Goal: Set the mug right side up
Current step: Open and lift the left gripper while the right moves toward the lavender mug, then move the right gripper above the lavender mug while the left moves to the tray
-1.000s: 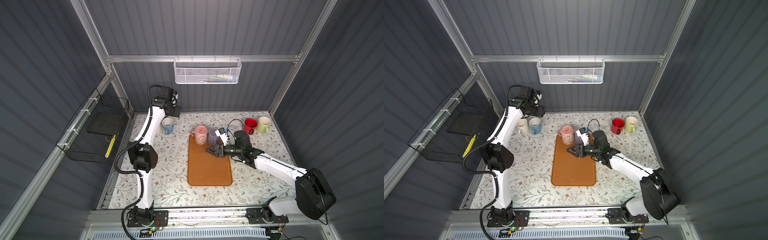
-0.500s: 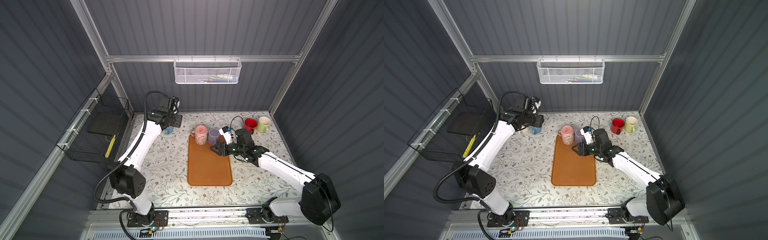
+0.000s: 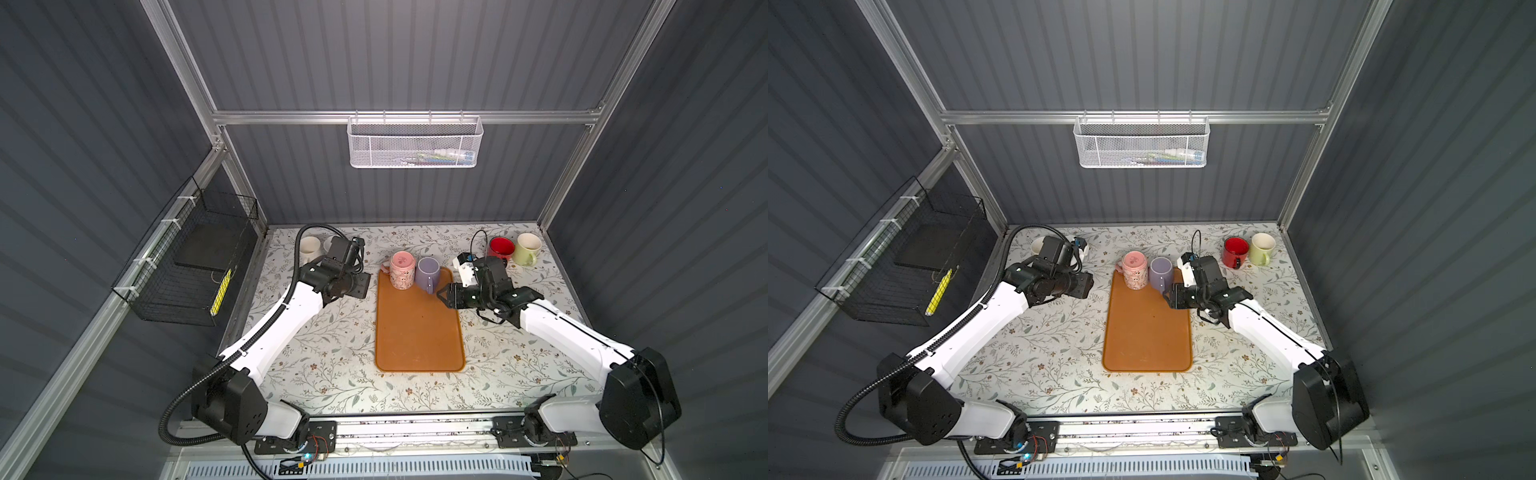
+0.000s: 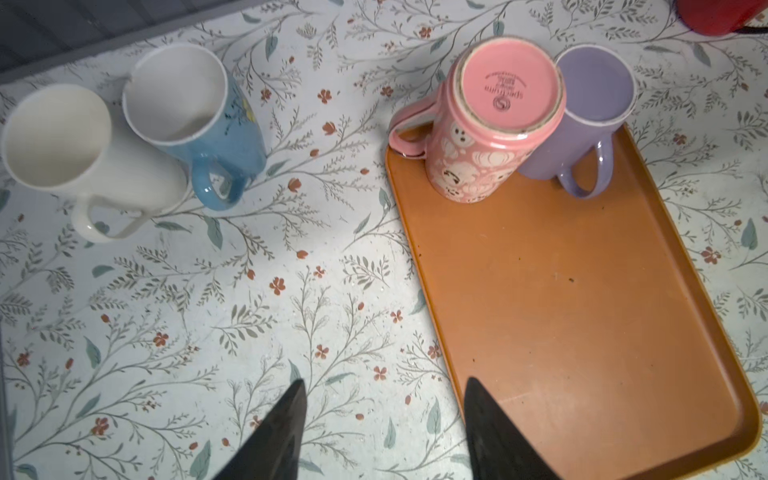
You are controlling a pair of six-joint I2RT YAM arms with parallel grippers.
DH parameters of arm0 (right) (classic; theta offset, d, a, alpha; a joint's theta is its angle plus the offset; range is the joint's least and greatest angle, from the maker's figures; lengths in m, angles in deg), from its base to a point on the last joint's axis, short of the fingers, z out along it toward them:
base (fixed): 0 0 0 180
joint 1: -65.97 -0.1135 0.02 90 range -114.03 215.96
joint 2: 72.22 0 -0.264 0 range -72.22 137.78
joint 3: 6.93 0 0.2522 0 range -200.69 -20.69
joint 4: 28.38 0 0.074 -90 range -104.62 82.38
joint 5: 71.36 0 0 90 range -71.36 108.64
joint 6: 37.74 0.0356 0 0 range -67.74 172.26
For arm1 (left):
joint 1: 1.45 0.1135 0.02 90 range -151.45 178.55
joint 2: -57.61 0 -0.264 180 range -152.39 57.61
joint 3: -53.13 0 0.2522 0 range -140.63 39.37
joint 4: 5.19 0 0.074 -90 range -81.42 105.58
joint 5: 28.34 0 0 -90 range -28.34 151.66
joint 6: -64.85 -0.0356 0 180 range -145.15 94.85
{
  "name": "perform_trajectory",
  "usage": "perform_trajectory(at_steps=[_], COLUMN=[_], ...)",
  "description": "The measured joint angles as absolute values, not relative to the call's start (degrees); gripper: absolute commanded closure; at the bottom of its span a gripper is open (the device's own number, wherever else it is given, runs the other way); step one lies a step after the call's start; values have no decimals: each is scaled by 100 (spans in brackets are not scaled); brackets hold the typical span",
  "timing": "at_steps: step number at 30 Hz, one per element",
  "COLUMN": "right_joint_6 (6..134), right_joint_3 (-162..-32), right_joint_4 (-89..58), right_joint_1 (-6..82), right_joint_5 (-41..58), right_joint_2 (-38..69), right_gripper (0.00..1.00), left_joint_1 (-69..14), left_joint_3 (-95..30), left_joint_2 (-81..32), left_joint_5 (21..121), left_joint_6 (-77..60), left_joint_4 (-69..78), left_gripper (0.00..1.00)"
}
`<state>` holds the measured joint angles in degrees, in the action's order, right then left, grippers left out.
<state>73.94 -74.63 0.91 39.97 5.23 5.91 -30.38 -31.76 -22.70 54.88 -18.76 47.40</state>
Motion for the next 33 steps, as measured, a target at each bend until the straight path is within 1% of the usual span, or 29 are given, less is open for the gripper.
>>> perform_trajectory(at_steps=[6,16,22,33], right_joint_6=[7276,7214,7238,7241], right_joint_3=[-7756,-7998,-8009,-8204], right_joint_4=[399,561,559,509], right_joint_1=[4010,4010,4010,4010], right_joint_5=[823,991,995,1081], right_joint_2=[986,1441,1751,1952], right_gripper=[46,47,47,47], left_joint_1=[-3115,-3189,-3300,-3303], left_joint_3=[-2492,-2217,-2033,-2283], left_joint_2=[-2006,-2002,-2015,-2738], left_joint_5=[5778,6135,6187,6309], left_joint_6=[-1471,-1152,-1082,-1093], left_joint_4=[4242,3857,3728,3385], left_gripper=[40,41,41,41])
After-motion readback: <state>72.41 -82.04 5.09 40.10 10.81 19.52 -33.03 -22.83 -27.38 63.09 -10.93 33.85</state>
